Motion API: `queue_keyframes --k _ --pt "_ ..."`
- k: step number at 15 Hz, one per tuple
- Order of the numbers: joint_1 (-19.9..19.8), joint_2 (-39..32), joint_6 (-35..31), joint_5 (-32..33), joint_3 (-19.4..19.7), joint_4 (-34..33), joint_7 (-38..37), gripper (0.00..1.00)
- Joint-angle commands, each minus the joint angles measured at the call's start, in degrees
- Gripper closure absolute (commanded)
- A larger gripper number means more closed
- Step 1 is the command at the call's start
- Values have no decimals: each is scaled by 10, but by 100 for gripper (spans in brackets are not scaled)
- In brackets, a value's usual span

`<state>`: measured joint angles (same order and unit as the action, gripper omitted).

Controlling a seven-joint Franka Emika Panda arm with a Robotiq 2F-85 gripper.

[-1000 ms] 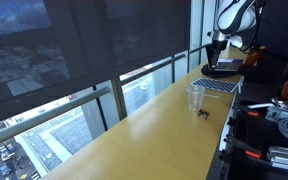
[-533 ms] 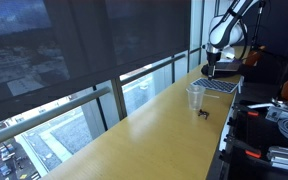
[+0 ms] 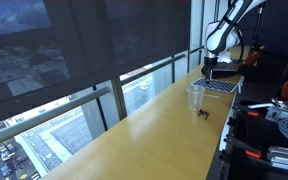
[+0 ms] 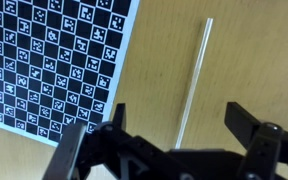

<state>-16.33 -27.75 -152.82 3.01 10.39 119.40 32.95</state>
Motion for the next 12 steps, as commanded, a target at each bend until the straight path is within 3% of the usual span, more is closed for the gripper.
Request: queue_keyframes --k 1,6,12 --pt "-15 2 2 16 -15 0 -12 0" --pt "-42 -26 1 -14 -50 -16 3 0" --pt "-42 -78 -7 -7 -59 -39 -48 0"
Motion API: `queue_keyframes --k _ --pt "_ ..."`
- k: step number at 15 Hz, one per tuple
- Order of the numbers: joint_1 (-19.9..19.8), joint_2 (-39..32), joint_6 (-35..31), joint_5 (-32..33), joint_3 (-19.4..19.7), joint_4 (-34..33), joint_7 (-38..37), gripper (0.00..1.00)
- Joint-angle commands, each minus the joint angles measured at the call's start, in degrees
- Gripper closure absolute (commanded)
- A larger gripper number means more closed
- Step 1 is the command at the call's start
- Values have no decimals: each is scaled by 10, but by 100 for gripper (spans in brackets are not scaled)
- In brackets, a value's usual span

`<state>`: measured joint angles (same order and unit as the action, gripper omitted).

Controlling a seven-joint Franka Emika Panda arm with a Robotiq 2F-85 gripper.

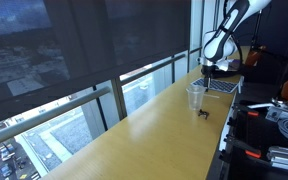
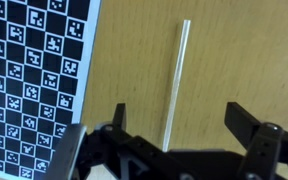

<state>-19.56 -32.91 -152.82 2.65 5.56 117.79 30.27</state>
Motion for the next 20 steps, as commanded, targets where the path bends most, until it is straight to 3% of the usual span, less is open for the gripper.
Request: queue_keyframes --k 1,7,8,10,18,20 --pt "-9 -34 -9 -3 -10 -27 -30 0" --pt "-16 -76 -7 -4 -15 -62 -47 0" --pt "-16 -80 -6 -4 -16 -66 -49 16" --pt "-15 -86 -5 -3 -17 -73 -52 35" --pt "-12 -92 -4 1 -16 -83 -61 94" --pt "-11 -94 -3 2 -15 -86 -62 100"
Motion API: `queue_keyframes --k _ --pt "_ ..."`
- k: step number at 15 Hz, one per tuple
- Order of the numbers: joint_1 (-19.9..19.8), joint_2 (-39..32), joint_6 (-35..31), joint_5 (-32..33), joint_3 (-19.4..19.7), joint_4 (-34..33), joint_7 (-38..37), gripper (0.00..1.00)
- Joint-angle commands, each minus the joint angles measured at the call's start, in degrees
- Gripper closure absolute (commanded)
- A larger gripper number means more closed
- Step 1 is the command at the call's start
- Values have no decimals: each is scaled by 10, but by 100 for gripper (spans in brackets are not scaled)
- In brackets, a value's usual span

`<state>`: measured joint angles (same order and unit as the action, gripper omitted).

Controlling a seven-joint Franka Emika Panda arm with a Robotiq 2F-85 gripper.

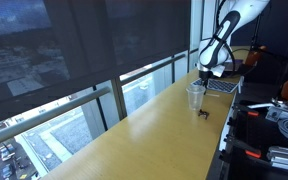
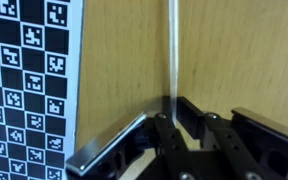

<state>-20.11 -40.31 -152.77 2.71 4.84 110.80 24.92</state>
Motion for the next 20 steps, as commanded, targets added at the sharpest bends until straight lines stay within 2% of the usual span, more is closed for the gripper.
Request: queue_keyframes --k 1,4,14,20 --pt "-5 -20 -3 2 -6 -17 -10 100" --pt "-1 -21 2 5 -2 -19 -16 100" --pt "63 41 96 49 33 -5 -88 100" --pt "80 108 82 65 33 24 -103 100"
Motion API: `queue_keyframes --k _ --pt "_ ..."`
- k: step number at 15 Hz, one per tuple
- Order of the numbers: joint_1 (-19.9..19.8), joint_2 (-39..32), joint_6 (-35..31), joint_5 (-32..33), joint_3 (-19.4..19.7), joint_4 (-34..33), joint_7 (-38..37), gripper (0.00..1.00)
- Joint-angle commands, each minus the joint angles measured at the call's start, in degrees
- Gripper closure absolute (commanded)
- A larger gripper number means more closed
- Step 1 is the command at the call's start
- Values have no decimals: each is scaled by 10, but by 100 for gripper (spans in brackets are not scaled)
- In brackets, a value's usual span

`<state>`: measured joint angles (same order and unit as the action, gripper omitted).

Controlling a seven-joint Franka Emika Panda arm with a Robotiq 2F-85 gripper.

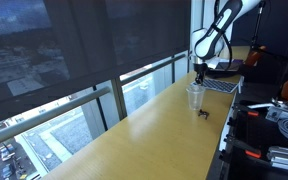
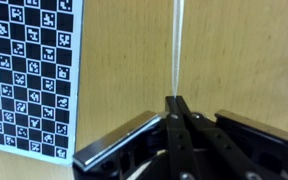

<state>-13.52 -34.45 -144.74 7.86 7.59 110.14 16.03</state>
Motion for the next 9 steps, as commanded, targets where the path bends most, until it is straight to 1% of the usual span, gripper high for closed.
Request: queue_keyframes --k 1,4,6,7,9 --pt "15 63 9 12 1 36 -11 100" --pt "23 102 3 11 -3 63 -6 100" --pt "25 124 16 5 -10 77 4 100" --pt "29 137 25 7 -11 87 3 100" --pt "37 165 65 8 -15 110 1 100"
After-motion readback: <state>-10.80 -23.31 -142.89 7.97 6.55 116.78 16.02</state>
